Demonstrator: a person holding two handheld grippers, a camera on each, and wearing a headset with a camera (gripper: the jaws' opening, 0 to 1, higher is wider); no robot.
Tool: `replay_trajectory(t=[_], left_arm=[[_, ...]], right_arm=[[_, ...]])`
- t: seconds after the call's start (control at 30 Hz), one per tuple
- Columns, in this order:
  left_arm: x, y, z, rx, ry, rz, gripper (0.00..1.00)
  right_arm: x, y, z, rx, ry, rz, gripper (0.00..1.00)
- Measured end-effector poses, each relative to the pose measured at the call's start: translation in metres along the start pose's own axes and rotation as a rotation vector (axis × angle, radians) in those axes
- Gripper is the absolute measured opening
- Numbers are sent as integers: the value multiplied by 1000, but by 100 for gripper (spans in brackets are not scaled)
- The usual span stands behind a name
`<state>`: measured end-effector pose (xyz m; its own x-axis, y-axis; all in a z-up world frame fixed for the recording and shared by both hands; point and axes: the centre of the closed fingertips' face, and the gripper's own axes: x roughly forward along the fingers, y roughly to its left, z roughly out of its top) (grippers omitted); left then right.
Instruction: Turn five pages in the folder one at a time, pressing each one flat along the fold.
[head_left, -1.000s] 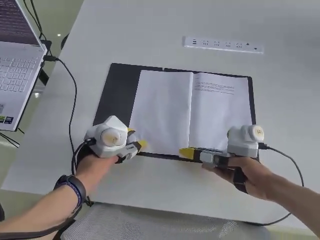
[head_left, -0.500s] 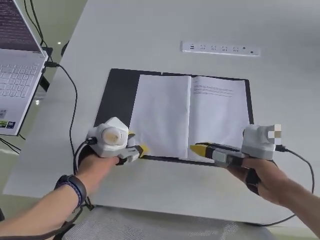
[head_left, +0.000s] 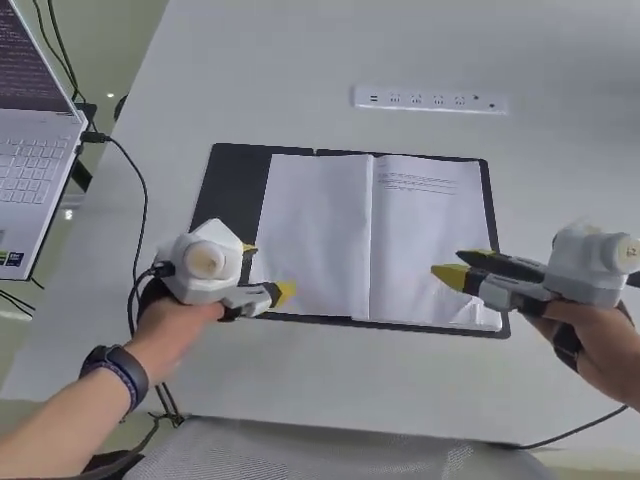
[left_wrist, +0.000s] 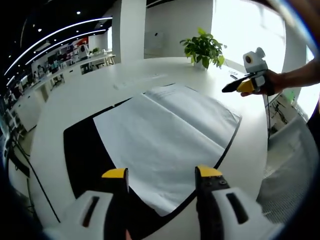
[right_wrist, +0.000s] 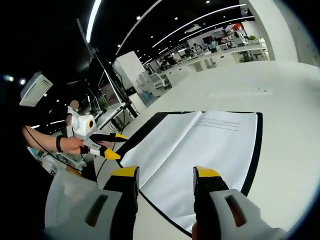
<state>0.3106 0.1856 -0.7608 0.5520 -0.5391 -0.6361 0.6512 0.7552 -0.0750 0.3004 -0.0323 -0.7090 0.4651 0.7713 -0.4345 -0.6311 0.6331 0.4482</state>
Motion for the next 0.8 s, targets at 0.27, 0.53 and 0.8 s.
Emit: replay_trajectory(t=[0.27,0.53,0.8], left_arm=[[-25,-8,31,35,-59,-4,58],[-51,-14,51,44,-110,0,63],[-78,-20,58,-7,-165,7,72]], right_arm=[[-28,-8,10,-107,18,-63,53],[-54,-6,16,-141,-11,-112,58],[-81,-3,11,-131,-37,-162,66]])
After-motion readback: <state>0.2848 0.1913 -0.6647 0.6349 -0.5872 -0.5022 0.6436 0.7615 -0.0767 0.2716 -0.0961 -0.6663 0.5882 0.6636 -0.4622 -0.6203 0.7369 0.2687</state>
